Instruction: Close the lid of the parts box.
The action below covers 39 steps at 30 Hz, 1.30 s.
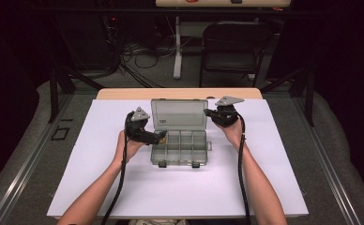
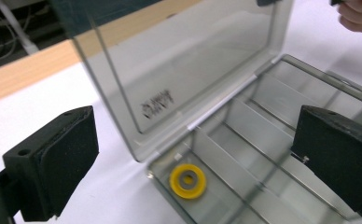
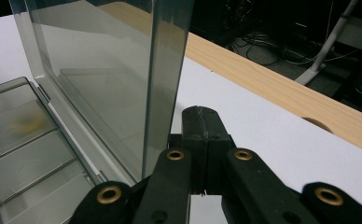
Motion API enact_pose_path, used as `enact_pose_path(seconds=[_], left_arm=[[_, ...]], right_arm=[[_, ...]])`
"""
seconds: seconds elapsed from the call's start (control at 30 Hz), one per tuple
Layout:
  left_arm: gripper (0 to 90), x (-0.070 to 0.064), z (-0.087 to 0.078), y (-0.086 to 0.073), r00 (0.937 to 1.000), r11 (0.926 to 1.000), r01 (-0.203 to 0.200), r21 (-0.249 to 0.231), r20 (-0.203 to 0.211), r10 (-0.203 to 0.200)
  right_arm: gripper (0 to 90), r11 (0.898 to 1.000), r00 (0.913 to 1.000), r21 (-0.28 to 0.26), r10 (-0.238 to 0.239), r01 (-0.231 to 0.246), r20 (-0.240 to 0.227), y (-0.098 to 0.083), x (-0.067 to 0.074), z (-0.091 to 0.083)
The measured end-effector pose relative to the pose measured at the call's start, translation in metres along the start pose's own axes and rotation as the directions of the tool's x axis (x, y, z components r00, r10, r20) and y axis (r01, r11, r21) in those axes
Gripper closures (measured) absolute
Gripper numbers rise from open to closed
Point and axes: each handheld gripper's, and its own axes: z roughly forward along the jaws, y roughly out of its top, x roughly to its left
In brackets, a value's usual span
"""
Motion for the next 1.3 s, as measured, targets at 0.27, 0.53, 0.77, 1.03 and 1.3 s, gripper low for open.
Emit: enact_pose_path(seconds=[0.27,0.53,0.77,1.03,1.3], left_arm=[[0.1,0.016,0.0,0.018,0.9988,1.0,-0.001,0.007,-0.049,0.001],[15.3,0.022,-0.002,0.037,0.996,0.999,-0.041,-0.016,-0.08,0.04],[32.0,0.026,-0.004,0.044,0.9935,0.9966,-0.073,-0.038,-0.091,0.069],[47.9,0.034,-0.002,0.049,0.9937,0.9946,-0.09,-0.052,-0.072,0.086],[60.5,0.036,0.001,0.05,0.9903,0.9918,-0.113,-0.058,-0.088,0.108]], right_arm=[[90.0,1.0,0.9999,0.003,-0.009,0.009,0.003,0.001,0.001,-0.001],[90.0,1.0,0.9999,0.006,-0.014,0.014,0.006,0.001,0.001,-0.001],[90.0,1.0,0.9999,0.007,-0.014,0.014,0.007,0.002,0.002,-0.001],[90.0,1.0,0.9997,0.007,-0.021,0.021,0.012,0.002,0.002,-0.001],[90.0,1.0,0.9995,0.01,-0.026,0.026,0.015,0.002,0.002,-0.001]])
